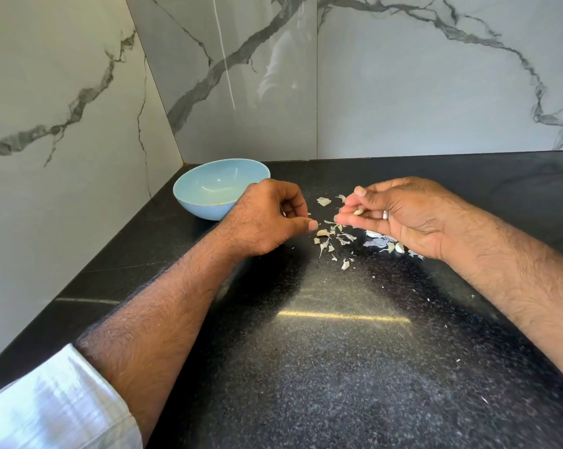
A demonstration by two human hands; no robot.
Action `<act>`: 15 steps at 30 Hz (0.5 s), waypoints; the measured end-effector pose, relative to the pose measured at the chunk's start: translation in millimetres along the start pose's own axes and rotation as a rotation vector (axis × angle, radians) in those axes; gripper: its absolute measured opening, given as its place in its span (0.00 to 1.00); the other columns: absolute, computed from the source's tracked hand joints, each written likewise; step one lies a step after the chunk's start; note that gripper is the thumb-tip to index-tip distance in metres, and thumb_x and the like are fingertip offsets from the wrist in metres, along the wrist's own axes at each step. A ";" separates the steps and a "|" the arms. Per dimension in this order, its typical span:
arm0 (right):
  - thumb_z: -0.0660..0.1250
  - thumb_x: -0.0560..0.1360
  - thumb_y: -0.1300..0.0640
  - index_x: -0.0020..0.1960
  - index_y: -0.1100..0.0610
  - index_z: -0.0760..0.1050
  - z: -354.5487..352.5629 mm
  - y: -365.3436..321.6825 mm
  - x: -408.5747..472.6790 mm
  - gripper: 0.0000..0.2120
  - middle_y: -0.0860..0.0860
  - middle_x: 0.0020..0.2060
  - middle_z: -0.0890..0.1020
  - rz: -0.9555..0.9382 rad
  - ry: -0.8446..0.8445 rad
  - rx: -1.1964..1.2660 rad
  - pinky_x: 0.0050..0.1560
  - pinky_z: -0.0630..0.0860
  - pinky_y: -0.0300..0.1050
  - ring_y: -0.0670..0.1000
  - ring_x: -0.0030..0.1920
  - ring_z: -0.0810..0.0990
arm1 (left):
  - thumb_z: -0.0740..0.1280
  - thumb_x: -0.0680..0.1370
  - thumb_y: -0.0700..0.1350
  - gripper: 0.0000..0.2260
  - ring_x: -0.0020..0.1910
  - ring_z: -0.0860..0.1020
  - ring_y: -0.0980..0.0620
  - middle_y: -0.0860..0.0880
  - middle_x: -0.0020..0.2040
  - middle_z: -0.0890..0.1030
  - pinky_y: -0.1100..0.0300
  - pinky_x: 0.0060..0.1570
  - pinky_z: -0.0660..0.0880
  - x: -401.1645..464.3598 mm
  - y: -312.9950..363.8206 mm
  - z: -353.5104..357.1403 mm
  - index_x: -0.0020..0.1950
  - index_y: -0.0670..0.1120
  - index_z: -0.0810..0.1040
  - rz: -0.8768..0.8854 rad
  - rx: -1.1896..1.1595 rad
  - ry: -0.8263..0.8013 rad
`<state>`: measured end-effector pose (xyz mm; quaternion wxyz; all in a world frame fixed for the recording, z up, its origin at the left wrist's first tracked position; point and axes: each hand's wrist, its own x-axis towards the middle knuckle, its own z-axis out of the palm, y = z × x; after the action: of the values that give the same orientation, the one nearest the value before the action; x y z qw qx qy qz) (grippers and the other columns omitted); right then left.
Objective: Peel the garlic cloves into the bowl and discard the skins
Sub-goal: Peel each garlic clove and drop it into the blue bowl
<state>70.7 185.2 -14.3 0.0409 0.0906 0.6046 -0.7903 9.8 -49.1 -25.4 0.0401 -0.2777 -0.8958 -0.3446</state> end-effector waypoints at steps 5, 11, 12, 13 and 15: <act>0.64 0.76 0.79 0.56 0.73 0.79 1.0 -2.3 -2.9 0.11 0.67 0.50 0.86 0.008 -0.036 -0.043 0.49 0.86 0.43 0.61 0.52 0.88 | 0.77 0.79 0.47 0.05 0.36 0.82 0.56 0.54 0.36 0.85 0.56 0.44 0.83 1.5 -1.6 1.3 0.44 0.50 0.86 -0.034 -0.003 0.003; 0.75 0.71 0.61 0.55 0.64 0.83 0.9 -4.2 -2.6 0.13 0.59 0.43 0.88 -0.096 -0.056 -0.154 0.40 0.84 0.41 0.53 0.42 0.88 | 0.79 0.77 0.45 0.04 0.33 0.78 0.57 0.53 0.37 0.85 0.64 0.38 0.76 1.6 2.3 7.7 0.47 0.48 0.86 0.028 -0.217 0.060; 0.76 0.69 0.59 0.54 0.63 0.83 0.5 -4.2 -2.0 0.15 0.58 0.41 0.87 -0.115 -0.054 -0.163 0.39 0.83 0.41 0.51 0.39 0.86 | 0.80 0.77 0.45 0.05 0.32 0.77 0.57 0.52 0.36 0.85 0.64 0.36 0.75 1.9 3.0 8.0 0.46 0.46 0.86 0.037 -0.257 0.082; 0.76 0.68 0.59 0.53 0.63 0.83 0.4 -4.2 -1.5 0.15 0.56 0.39 0.86 -0.131 -0.056 -0.162 0.40 0.82 0.40 0.49 0.38 0.84 | 0.80 0.76 0.44 0.06 0.31 0.75 0.57 0.51 0.35 0.84 0.65 0.35 0.74 1.5 4.3 8.2 0.46 0.45 0.86 0.048 -0.280 0.103; 0.76 0.67 0.61 0.53 0.63 0.84 0.4 -2.7 0.3 0.15 0.56 0.39 0.86 -0.152 -0.081 -0.144 0.42 0.83 0.41 0.49 0.39 0.84 | 0.80 0.76 0.44 0.06 0.31 0.74 0.56 0.45 0.35 0.84 0.64 0.34 0.73 0.6 6.8 8.4 0.46 0.43 0.86 0.082 -0.299 0.135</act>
<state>69.8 185.6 -11.7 0.0118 0.0093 0.6628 -0.7486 13.9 -39.3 -27.6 0.0723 -0.2932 -0.8177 -0.4901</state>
